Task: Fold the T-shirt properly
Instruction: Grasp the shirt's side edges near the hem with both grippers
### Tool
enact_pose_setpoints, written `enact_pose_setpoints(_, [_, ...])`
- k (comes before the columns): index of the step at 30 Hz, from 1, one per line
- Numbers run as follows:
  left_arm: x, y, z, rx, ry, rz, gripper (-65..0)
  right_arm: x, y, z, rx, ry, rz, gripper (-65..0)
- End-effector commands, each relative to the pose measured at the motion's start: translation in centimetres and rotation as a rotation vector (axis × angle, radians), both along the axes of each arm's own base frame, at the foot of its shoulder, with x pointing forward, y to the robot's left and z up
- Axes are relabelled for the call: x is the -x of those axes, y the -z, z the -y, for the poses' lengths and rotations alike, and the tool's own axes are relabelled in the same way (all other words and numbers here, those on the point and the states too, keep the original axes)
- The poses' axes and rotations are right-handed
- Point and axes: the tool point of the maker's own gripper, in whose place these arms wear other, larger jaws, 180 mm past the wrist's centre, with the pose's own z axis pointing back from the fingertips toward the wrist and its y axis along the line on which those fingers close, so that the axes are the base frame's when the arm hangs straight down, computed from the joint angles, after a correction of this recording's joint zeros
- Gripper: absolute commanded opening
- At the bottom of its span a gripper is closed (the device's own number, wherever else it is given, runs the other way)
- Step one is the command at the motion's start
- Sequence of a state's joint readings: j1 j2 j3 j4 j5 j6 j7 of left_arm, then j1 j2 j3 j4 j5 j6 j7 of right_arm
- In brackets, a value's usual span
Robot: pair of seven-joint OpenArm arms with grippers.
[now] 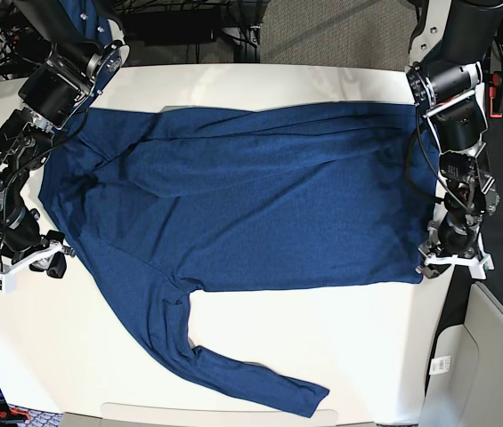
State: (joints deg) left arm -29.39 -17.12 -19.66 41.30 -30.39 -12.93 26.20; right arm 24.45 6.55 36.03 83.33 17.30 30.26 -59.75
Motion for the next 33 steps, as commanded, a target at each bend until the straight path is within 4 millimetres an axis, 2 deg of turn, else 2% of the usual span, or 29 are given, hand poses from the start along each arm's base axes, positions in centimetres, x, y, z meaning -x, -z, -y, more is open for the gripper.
enact_pose_setpoints(1, [-1.3,-1.7,-0.2,-0.012,-0.001,0.048,-39.5,-1.1,-2.5,0.3,0.011,-0.002,0.081,-40.1])
enact_pose_setpoints(6, [-0.6,0.2,0.6,0.001,0.01,-0.002,-39.5,-1.1,-2.5,0.2,0.009,-0.005,0.079,-40.1])
enact_pose_setpoints(12, [-0.3,1.0,1.4,0.006,0.03,-0.024,-39.5,-1.1,-2.7,-0.1,-0.006,-0.011,0.09,-40.1])
enact_pose_setpoints(14, [0.2,2.1,2.9,-0.003,0.069,-0.049,-39.5,-1.1,-2.6,0.0,-0.009,-0.01,0.09,-40.1])
enact_pose_setpoints(18, [0.1,3.0,5.7,-0.068,0.19,-0.091,-39.5,-1.1,-2.6,-0.1,-0.008,-0.011,0.09,-40.1])
enact_pose_setpoints(20, [0.8,4.1,6.9,-0.1,0.241,-0.119,-39.5,-1.1,-2.6,0.0,-0.007,-0.01,0.09,-40.1])
enact_pose_setpoints(23, [0.8,4.2,8.1,-0.145,0.291,-0.109,-39.9,-1.1,-2.6,0.1,-0.004,-0.009,0.09,-40.1])
enact_pose_setpoints(26, [0.8,4.0,9.4,-0.202,0.351,-0.084,-46.0,-1.1,-2.7,0.2,-0.002,-0.008,0.09,-40.1])
enact_pose_setpoints(31, [0.6,3.4,8.9,-0.28,0.403,-0.079,-64.8,-1.3,-2.8,0.2,-0.002,-0.008,0.093,-40.1])
enact_pose_setpoints(33, [0.4,3.2,8.8,-0.283,0.402,-0.075,-65.0,-1.4,-2.4,0.1,-0.011,-0.007,0.083,-40.1])
